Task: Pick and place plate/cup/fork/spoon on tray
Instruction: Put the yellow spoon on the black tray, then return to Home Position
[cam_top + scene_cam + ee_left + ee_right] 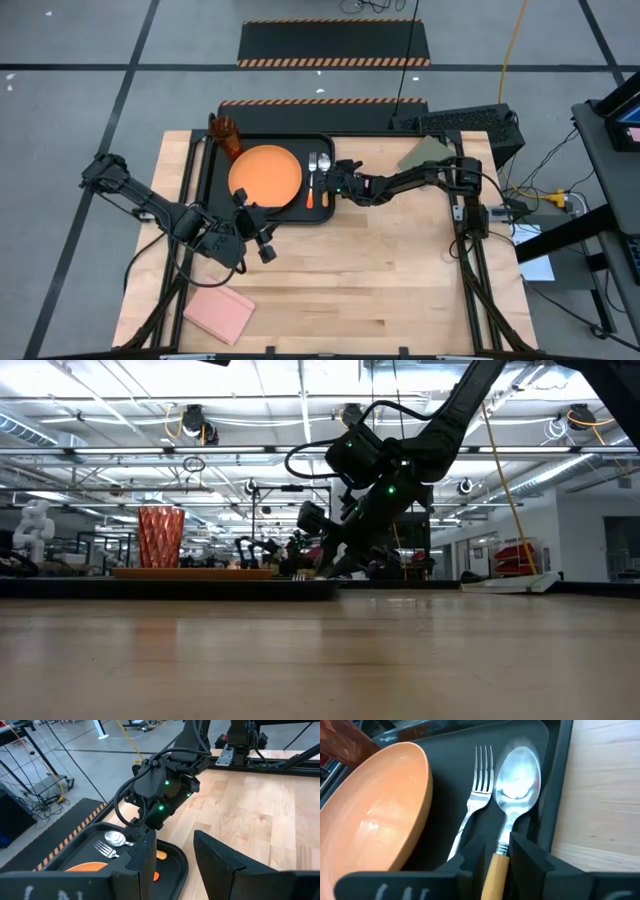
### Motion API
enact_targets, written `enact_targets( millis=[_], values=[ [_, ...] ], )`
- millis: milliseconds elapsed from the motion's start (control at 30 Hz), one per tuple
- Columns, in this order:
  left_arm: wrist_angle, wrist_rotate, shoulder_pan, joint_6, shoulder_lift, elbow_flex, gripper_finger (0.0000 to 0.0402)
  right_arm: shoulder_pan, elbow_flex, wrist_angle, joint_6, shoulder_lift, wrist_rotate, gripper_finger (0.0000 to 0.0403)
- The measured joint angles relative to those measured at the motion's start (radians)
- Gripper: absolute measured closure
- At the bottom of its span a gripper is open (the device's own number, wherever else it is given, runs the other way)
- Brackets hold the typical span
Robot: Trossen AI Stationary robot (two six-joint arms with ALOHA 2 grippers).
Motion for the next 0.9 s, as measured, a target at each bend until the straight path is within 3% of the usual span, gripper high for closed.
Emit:
enact_targets(
  millis=[333, 533, 767, 900],
  values=[
    [0.000, 0.000, 0.000, 0.000, 0.000, 0.000, 0.0266, 0.000, 0.000, 0.021, -0.030, 0.000, -0.003, 0.0317],
    [-0.007, 0.001, 0.000, 0.002, 0.000, 0.000, 0.0266, 0.018, -0.001, 0.070, -0.180, -0.069, -0.038, 0.0317],
    [-0.009, 0.000, -0.021, 0.046, -0.009, -0.001, 0.0266, 0.086, -0.037, 0.071, -0.420, -0.228, -0.255, 0.0316],
    [-0.007, -0.037, -0.054, 0.045, -0.039, -0.002, 0.0266, 0.161, -0.110, 0.078, -0.538, -0.339, -0.270, 0.0316]
  ],
)
